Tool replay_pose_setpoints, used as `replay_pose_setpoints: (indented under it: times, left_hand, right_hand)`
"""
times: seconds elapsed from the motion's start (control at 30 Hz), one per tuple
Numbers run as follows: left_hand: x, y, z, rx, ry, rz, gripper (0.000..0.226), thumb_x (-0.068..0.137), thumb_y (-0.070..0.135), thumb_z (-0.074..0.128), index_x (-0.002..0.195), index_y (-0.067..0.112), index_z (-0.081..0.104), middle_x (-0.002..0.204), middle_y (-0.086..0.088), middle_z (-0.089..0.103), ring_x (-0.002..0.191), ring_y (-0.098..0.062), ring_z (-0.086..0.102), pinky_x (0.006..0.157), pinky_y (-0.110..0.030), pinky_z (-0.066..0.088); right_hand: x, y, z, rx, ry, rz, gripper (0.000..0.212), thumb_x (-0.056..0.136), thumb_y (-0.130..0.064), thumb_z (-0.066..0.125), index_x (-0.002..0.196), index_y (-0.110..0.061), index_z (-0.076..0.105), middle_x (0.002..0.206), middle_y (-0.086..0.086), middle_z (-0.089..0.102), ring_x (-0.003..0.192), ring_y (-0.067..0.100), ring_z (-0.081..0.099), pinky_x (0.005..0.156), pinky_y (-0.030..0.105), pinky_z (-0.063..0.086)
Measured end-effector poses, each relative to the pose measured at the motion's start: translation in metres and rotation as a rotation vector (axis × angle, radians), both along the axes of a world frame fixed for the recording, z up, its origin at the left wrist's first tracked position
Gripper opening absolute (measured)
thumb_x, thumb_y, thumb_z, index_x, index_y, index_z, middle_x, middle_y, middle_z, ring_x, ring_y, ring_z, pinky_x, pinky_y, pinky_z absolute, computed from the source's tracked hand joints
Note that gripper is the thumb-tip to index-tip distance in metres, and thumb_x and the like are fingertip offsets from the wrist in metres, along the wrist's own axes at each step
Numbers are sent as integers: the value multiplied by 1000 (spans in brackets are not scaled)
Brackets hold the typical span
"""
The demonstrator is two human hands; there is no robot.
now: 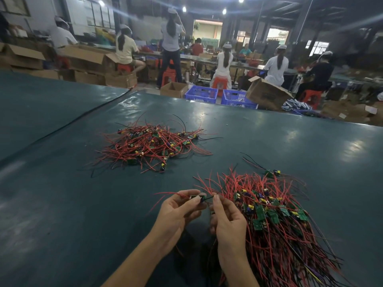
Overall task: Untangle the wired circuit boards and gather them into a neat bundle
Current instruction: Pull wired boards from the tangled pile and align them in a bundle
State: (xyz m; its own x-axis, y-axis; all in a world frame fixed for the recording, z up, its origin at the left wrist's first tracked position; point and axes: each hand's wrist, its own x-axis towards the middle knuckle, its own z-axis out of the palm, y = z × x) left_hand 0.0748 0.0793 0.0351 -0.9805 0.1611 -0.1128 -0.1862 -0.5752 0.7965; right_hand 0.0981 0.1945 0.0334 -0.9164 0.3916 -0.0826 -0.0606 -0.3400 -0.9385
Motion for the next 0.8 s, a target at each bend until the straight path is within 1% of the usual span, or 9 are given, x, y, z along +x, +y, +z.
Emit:
replay_pose_setpoints:
  times: [0.07,0.17,0.27,0.43,0.57,0.63,0.7,0.73,0.8]
  left_hand:
    - [1,1,0,-44,17,-11,20,62,16,77,82,11,76,87,-13,73,76,-18,71,58,-20,54]
    - [3,1,-1,-130,16,-27,34,60,24,79,90,8,74,83,-12,73,74,-19,71,57,-20,52]
    - [4,0,-1,-222,71,-34,35,64,28,79,92,7,74,87,-15,74,72,-18,70,58,-20,53]
    - [3,-2,1,-282,95,-6,38,59,35,79,85,7,75,82,-14,73,65,-16,67,58,-20,52]
    - [2,-2,-1,-249,90,4,32,60,31,79,82,7,75,83,-18,73,66,-19,68,57,-20,52]
    - [1,-3,-1,-254,104,7,32,61,32,80,81,7,76,83,-18,73,67,-19,68,57,-20,53]
    - [2,-4,-1,-289,132,8,34,62,33,79,82,7,75,83,-18,74,68,-20,69,58,-21,53]
    - [2,-4,0,-311,152,9,34,62,33,79,83,7,75,83,-17,74,69,-20,70,58,-20,53]
    - [2,-2,1,-338,191,10,32,62,33,78,82,8,75,80,-16,74,68,-20,71,57,-20,53]
  right_hand:
    - [0,1,1,-33,-2,36,8,81,-21,72,83,-13,70,54,-3,55,40,5,40,35,19,34]
    - [1,-1,0,-40,-8,85,12,70,-28,74,78,-18,74,56,-2,58,40,5,40,35,19,35]
    - [1,0,-2,-32,-10,83,6,70,-30,74,71,-25,75,57,1,55,45,10,43,40,23,38]
    - [1,2,-1,-86,-14,48,19,68,-28,74,78,-15,65,56,0,57,42,8,43,37,21,35]
    - [2,0,0,-74,-11,87,11,68,-27,75,69,-16,75,52,1,54,41,8,39,36,20,33]
    - [3,-2,-1,13,-5,98,12,74,-26,74,71,-16,78,54,3,60,47,13,50,46,25,44]
    - [3,-4,-2,70,27,76,13,83,-24,71,77,-15,79,71,9,72,69,23,64,73,39,53]
    - [3,-4,-2,92,37,58,15,86,-24,69,78,-16,79,75,9,74,75,25,66,79,42,53]
    - [2,-3,0,91,47,16,19,90,-22,64,79,-20,79,77,8,75,75,22,68,76,38,56]
